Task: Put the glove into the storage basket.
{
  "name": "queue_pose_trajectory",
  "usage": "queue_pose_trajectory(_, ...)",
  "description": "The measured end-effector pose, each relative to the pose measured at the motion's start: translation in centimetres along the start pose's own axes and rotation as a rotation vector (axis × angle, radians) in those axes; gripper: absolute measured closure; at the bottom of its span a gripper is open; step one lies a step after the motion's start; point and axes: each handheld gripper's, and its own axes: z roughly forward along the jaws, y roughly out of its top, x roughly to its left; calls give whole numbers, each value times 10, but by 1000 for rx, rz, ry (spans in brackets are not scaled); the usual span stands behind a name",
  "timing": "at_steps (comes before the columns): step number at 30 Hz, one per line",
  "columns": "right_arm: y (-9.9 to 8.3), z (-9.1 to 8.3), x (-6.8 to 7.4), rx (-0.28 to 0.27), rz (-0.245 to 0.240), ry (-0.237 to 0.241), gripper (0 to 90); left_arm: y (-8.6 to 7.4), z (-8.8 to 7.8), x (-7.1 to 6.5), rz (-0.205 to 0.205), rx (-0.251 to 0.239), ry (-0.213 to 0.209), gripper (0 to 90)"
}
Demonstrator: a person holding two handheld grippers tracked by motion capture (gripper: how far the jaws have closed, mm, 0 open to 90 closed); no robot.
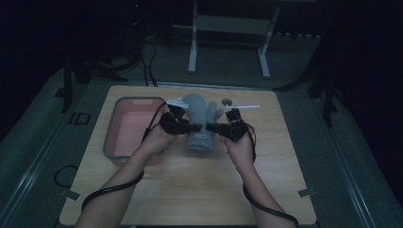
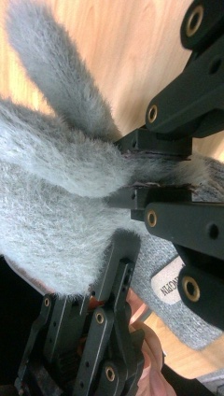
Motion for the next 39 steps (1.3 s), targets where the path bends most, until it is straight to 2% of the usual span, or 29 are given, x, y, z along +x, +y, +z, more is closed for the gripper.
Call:
queue_pose_trajectory(12, 24, 28, 35, 12, -24, 43, 793, -5, -46, 21, -11, -2, 49, 776)
queue_pose_trajectory(20, 35, 56, 59, 33, -31, 80, 793, -17, -77, 39, -36, 6, 91, 776)
queue_pose_trajectory(27, 44, 81, 83, 53, -50, 91, 793, -30, -104, 55, -62, 5, 119, 775)
queue_pose_trajectory(39, 53, 123, 119, 93, -67, 128, 793, -53, -142, 78, -104, 16, 173, 776)
